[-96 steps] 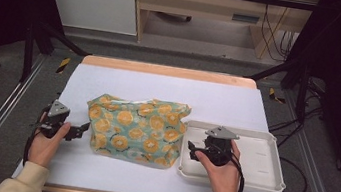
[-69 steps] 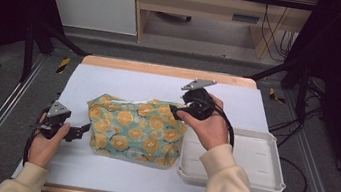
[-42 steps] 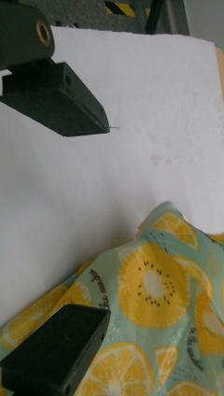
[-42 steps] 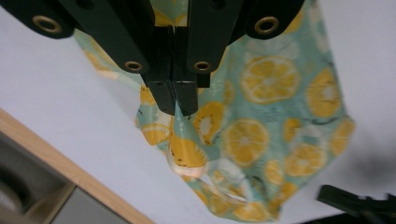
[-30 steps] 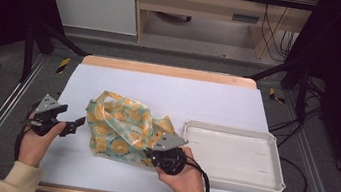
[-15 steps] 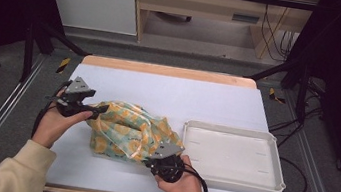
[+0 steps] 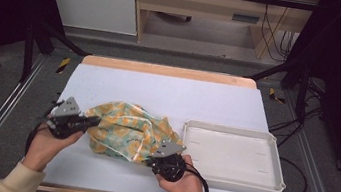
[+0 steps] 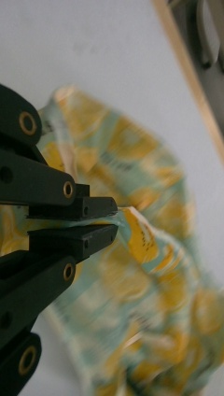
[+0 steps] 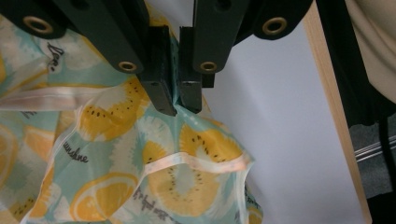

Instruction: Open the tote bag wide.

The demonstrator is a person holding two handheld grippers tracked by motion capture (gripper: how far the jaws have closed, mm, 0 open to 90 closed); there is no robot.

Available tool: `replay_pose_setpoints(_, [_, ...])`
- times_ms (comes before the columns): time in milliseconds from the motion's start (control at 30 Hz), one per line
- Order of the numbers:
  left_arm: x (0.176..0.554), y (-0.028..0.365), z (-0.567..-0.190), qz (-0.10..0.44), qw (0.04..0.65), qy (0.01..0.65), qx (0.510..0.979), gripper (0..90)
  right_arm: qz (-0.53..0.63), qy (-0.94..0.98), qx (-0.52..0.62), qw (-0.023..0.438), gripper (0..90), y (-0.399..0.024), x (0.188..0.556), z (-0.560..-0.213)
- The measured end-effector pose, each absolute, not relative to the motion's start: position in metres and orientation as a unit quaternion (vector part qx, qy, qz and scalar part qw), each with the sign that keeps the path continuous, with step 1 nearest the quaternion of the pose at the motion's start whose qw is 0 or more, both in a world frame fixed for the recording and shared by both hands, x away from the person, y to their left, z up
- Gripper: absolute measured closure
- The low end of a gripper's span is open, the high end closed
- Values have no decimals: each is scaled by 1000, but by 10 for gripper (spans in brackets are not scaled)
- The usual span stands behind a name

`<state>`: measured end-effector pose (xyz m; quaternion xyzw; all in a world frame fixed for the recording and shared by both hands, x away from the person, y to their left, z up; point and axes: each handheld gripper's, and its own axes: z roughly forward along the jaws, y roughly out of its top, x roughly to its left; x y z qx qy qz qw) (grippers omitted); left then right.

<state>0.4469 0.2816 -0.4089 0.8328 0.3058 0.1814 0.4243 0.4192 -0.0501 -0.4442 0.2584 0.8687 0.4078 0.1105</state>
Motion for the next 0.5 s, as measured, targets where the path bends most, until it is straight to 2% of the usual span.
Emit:
replay_pose_setpoints(33, [435, 283, -423, 168, 421, 287, 844, 857, 408, 867, 263, 111, 834, -51, 420, -444])
replay_pose_setpoints(133, [428, 284, -437, 170, 402, 277, 856, 867, 412, 865, 264, 112, 790, -52, 420, -442])
replay_pose_setpoints(167, [427, 286, -443, 172, 395, 270, 861, 867, 408, 867, 263, 114, 680, -52, 420, -438])
replay_pose_setpoints(233, [430, 290, -445, 167, 403, 285, 853, 871, 401, 869, 265, 116, 536, -52, 418, -433])
replay_pose_setpoints(267, [430, 290, -445, 167, 403, 285, 853, 871, 401, 869, 265, 116, 536, -52, 418, -433])
replay_pose_setpoints(300, [431, 292, -447, 164, 403, 291, 852, 872, 396, 872, 262, 115, 403, -54, 416, -427])
replay_pose_setpoints(367, [432, 292, -450, 164, 401, 296, 852, 872, 394, 871, 263, 126, 309, -56, 413, -420])
replay_pose_setpoints(400, [432, 292, -450, 164, 401, 296, 852, 872, 394, 871, 263, 126, 309, -56, 413, -420])
replay_pose_setpoints(433, [433, 291, -452, 167, 395, 296, 853, 872, 395, 871, 262, 131, 216, -57, 411, -414])
replay_pose_setpoints(500, [433, 291, -453, 168, 394, 297, 854, 871, 398, 869, 263, 135, 198, -58, 410, -411])
